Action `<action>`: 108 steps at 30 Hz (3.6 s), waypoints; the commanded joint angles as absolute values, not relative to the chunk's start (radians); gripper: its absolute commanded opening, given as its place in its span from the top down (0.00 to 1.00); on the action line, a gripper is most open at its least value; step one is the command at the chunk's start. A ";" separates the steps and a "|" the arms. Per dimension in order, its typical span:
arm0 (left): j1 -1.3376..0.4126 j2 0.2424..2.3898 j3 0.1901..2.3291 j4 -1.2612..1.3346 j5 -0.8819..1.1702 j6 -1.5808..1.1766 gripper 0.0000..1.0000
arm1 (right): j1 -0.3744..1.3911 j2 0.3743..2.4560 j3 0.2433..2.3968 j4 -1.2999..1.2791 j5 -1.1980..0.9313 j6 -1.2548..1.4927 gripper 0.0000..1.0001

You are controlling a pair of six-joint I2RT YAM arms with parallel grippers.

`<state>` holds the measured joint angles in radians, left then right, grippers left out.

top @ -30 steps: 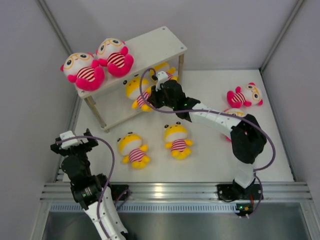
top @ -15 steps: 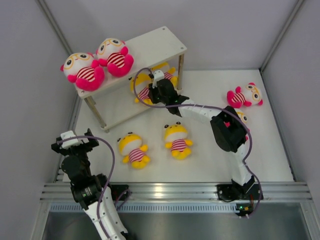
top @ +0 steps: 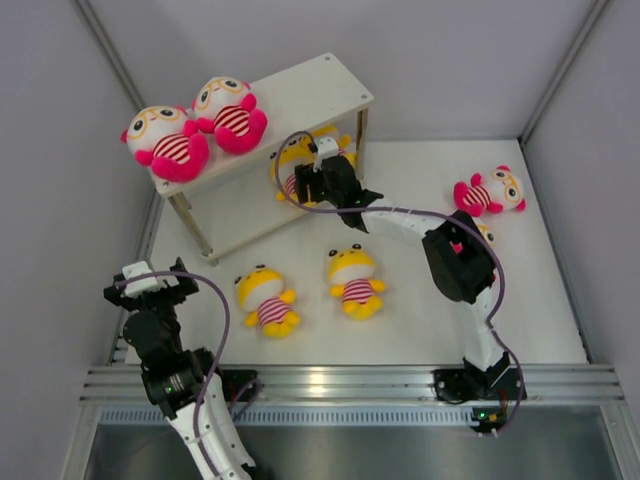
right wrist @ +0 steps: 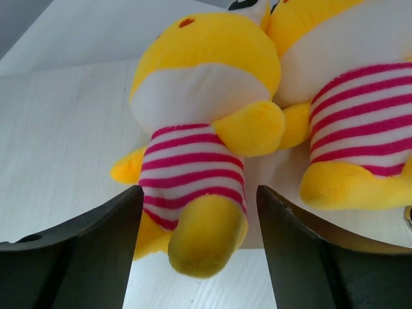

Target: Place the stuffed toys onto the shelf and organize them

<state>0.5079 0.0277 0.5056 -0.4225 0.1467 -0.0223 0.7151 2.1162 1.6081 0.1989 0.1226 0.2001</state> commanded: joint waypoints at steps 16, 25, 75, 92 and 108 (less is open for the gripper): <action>0.509 0.024 0.524 -0.379 0.247 0.029 0.02 | 0.883 1.470 1.054 0.005 -0.284 0.170 0.19; 0.511 0.403 0.958 -0.728 0.293 0.218 0.01 | 1.163 1.569 0.969 0.003 -0.308 0.159 0.14; 0.508 0.535 0.983 -0.999 0.241 0.463 0.01 | 1.051 2.152 1.775 0.097 -0.065 -0.065 1.00; 0.509 0.520 0.951 -0.999 0.299 0.474 0.01 | 1.016 2.347 1.941 0.089 -0.069 -0.072 0.50; 0.509 0.525 0.930 -1.000 0.319 0.494 0.01 | 1.017 1.775 1.364 0.025 0.032 0.193 0.26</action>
<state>0.5072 0.5255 0.9375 -1.0164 0.2909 0.4751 1.0126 2.0132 1.4502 0.0502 -0.0242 0.0837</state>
